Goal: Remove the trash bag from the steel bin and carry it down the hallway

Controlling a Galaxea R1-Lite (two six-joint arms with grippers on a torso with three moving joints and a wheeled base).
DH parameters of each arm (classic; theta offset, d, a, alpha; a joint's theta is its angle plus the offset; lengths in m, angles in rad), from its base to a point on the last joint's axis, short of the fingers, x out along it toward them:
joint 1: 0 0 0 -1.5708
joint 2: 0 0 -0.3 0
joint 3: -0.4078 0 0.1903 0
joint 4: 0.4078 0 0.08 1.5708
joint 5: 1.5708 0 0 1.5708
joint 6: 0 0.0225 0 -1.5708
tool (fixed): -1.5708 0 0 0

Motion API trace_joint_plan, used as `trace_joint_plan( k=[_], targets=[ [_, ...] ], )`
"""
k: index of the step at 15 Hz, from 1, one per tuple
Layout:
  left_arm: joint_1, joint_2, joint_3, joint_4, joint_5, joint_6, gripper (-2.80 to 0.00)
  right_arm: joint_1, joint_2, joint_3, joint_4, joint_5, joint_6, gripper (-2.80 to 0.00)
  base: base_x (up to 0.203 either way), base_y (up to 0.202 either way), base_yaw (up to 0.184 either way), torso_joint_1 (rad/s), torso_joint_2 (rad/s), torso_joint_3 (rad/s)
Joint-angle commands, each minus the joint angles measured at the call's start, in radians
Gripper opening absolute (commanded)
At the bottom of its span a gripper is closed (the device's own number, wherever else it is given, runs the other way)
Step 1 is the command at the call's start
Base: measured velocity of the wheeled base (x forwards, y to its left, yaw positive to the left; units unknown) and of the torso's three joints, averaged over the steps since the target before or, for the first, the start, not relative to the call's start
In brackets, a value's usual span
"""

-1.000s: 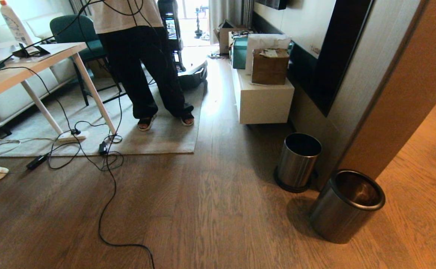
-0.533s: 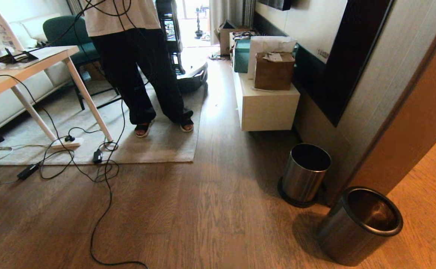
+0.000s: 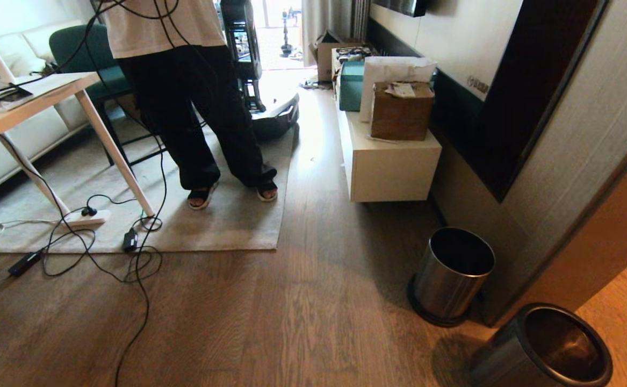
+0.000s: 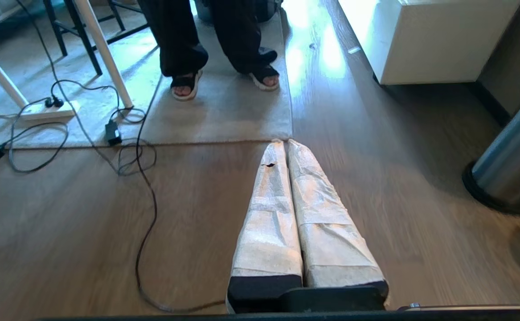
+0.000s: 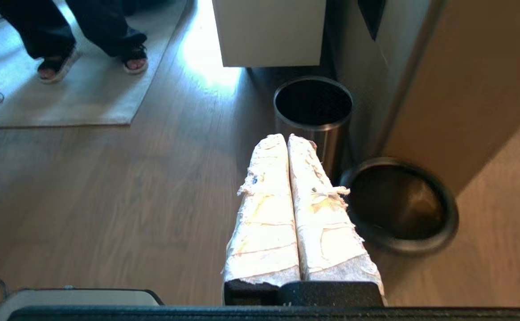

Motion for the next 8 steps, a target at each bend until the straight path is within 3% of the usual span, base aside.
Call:
trace_joint_plan(
  k=[1,8],
  targets=[
    [0.001,0.000,0.012,-0.001,0.000,0.000,-2.80,0.000,0.001,0.000,-0.001,0.000,0.000,-2.80,0.196,0.000,0.000,0.002,0.00,0.002],
    [0.001,0.000,0.012,-0.001,0.000,0.000,-2.80,0.000,0.001,0.000,-0.001,0.000,0.000,-2.80,0.198,0.000,0.001,0.002,0.00,0.001]
  ],
)
